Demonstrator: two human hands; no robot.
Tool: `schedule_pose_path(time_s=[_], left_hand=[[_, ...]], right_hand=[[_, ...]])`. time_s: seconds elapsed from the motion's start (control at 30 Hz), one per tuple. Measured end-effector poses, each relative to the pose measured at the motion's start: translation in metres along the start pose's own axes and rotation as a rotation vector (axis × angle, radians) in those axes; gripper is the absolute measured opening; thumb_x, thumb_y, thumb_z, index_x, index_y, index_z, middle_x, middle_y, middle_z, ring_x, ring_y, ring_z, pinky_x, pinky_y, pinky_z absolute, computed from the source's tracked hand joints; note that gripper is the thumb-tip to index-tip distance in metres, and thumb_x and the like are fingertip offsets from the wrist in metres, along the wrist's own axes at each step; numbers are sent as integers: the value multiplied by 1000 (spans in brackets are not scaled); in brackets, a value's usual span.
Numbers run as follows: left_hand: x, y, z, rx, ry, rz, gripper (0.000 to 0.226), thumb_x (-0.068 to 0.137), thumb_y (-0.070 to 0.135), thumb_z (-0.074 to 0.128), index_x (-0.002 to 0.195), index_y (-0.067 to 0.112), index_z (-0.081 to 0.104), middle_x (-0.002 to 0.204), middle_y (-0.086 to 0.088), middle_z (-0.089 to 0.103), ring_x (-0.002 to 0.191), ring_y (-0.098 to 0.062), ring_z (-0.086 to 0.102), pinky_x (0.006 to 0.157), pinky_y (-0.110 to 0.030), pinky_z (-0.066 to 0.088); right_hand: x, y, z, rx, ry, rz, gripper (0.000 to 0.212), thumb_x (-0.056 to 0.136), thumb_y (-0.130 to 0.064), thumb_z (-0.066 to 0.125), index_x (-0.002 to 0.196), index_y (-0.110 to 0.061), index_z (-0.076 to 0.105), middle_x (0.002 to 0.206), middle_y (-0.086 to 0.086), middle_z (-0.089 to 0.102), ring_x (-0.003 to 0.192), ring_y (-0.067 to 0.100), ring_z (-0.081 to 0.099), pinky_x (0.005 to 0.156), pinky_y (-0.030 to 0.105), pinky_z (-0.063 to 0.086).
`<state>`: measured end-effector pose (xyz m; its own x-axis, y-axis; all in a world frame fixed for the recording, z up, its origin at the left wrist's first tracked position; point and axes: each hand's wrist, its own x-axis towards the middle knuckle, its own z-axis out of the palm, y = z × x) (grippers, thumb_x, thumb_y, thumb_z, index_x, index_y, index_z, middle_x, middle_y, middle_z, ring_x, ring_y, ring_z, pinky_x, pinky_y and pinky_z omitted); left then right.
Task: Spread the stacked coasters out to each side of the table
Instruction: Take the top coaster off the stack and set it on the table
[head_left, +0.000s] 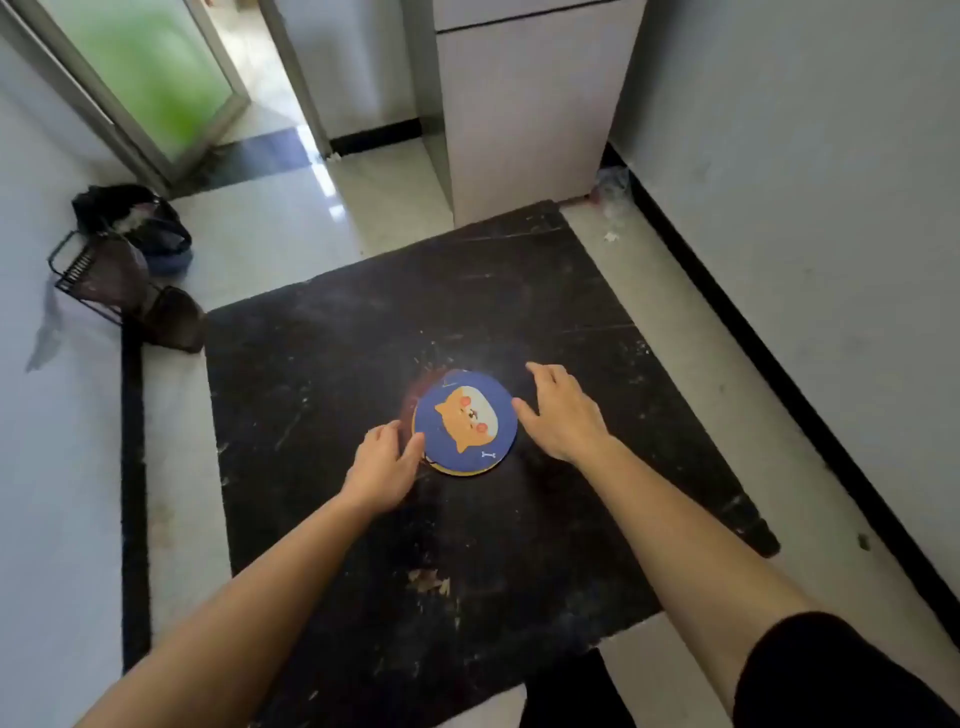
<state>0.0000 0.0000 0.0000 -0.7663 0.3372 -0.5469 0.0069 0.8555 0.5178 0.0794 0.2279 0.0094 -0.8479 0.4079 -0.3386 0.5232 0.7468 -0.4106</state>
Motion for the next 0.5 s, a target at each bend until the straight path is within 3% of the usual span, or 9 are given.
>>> schedule_pose_path(time_s=[0.13, 0.27, 0.4, 0.5], left_hand=[[22, 12, 29, -196, 64, -336, 59, 98, 43, 46, 140, 1, 44, 140, -19, 52, 127, -34, 50, 101, -41, 42], [30, 20, 60, -208, 24, -423, 49, 97, 38, 51, 134, 6, 49, 133, -16, 53, 107, -26, 54, 93, -37, 44], [30, 24, 83, -8, -40, -446, 83, 94, 44, 54, 153, 7, 10, 139, -17, 27, 129, -37, 40, 106, -41, 39], [33, 27, 85, 7, -30, -440, 84, 94, 42, 53, 153, 5, 6, 139, -18, 26, 130, -39, 35, 106, -42, 37]], right_hand=[[54, 7, 12, 7, -205, -172, 67, 96, -37, 52, 152, -13, 24, 153, 10, 33, 139, 30, 35, 105, 45, 41], [87, 8, 31, 10, -308, -291, 81, 92, -40, 59, 155, -14, 17, 156, 8, 29, 142, 31, 31, 107, 45, 39], [97, 10, 56, -115, -334, -356, 98, 82, -46, 70, 155, -13, 14, 150, 11, 34, 134, 33, 34, 106, 43, 39], [99, 9, 56, -100, -268, -331, 96, 81, -44, 74, 154, -11, 21, 138, 13, 42, 126, 33, 42, 100, 42, 41]])
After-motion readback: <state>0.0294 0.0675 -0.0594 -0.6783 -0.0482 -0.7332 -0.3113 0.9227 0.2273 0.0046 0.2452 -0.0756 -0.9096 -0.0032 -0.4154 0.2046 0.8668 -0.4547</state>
